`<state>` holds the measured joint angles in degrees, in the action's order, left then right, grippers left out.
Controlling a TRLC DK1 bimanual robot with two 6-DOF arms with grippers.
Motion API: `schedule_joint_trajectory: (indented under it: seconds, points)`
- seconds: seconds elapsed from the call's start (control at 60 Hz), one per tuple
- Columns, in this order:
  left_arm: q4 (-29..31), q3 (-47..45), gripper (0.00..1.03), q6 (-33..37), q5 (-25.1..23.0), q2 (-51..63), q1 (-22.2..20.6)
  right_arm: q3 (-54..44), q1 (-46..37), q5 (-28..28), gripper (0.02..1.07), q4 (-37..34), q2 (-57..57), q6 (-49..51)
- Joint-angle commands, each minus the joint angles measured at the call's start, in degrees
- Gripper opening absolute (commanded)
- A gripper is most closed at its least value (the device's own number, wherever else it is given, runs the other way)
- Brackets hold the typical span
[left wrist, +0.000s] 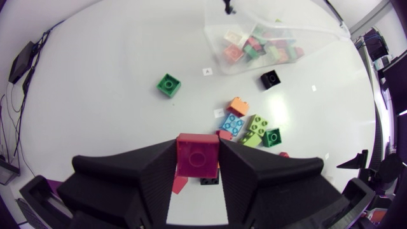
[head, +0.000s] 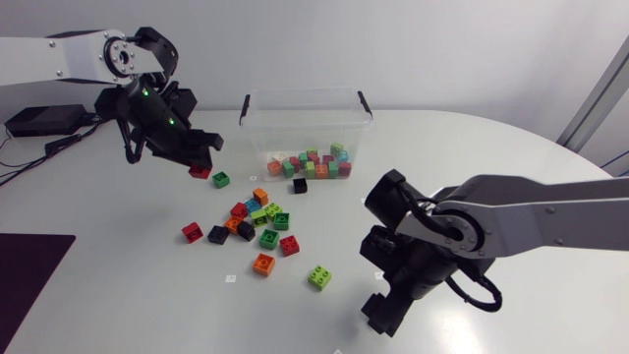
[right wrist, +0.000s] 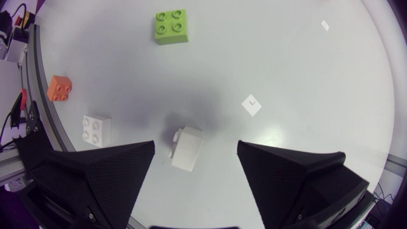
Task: Place the duplo bricks in the container
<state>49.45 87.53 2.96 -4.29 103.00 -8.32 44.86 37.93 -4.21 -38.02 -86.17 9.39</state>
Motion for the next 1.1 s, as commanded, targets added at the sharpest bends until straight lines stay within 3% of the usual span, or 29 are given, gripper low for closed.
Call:
schedule_joint_trajectory:
  seconds: [0.0,0.317,0.65,1.083]
  points:
    - [0.6,2.8,0.25,-0.3,-1.2,-2.2,-0.8,-1.7,1.0,0.8,0.92,1.2,-2.2,-1.6]
    - [0.6,7.4,0.25,-1.2,-3.0,-3.6,-4.6,-2.5,2.1,1.9,0.77,4.1,-6.1,-2.8]
    - [-0.8,12.7,0.25,-1.6,-3.4,-1.4,-9.1,-3.0,2.1,2.7,0.37,5.9,-7.3,-3.0]
    - [-8.2,16.5,0.25,-1.6,-4.4,2.8,-12.8,0.1,0.4,4.3,0.35,-1.4,0.8,-3.0]
